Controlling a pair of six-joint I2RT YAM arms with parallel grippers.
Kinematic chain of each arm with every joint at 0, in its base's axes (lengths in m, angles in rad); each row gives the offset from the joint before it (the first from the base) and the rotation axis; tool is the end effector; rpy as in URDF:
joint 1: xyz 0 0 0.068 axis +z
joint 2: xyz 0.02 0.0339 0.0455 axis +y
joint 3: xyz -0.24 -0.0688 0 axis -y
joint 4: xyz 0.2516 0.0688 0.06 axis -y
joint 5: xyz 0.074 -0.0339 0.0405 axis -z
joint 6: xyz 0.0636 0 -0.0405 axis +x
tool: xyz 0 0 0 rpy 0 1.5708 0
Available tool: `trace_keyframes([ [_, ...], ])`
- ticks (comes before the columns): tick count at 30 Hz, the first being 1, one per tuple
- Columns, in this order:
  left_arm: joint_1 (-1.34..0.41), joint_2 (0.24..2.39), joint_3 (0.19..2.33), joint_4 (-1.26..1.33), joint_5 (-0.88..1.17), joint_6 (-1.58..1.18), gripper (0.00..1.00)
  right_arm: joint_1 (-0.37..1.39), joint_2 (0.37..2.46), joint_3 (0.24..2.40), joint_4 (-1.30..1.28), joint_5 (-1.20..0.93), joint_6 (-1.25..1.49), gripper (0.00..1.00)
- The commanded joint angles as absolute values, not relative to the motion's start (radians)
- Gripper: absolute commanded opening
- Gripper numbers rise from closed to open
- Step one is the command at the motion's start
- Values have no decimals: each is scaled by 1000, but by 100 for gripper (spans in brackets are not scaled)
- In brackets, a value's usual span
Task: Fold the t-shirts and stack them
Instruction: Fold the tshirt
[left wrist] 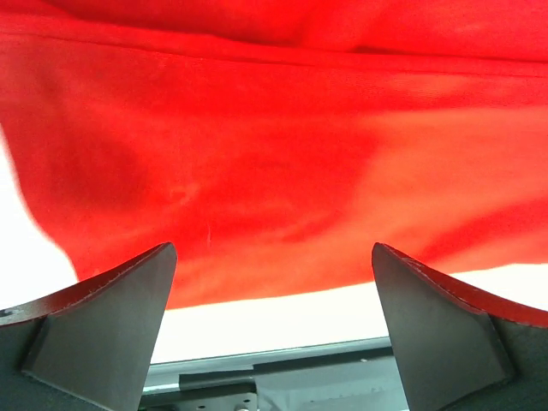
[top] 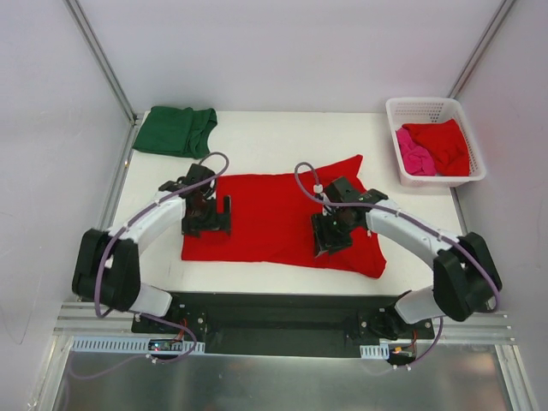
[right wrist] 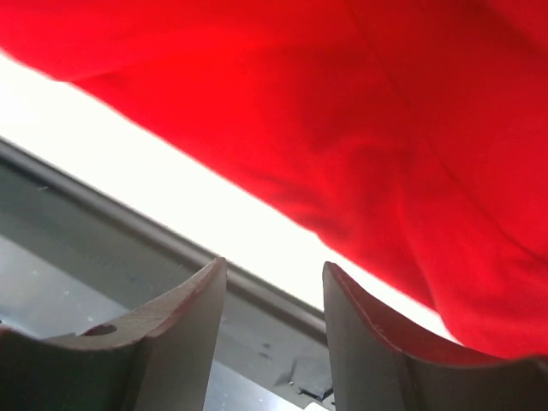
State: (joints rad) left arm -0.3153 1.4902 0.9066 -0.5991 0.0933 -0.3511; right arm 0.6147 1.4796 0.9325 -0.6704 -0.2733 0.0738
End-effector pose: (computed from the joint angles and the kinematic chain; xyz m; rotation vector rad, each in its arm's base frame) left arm 0.2793 -0.0973 0.1370 -0.0243 2.7895 -0.3024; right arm 0.2279 0.1819 0.1460 -0.8294 2.7297 0.5410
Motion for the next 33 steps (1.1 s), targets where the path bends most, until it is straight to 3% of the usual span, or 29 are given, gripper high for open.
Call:
trace_keyframes([
  [1, -325, 1303, 975, -646, 89, -362, 99, 621, 1323, 1051, -761, -200, 67, 52],
  [10, -328, 1266, 1048, -584, 126, -344, 99, 615, 1333, 1014, -711, 96, 159, 57],
  [15, -328, 1249, 1055, -561, 140, -345, 99, 591, 1374, 913, -551, 94, 273, 56],
  [23, -328, 1238, 1026, -558, 147, -334, 99, 580, 1397, 888, -534, 236, 393, 54],
  [33, -328, 1255, 1023, -554, 155, -324, 99, 408, 1365, 799, -447, 138, 351, 55],
])
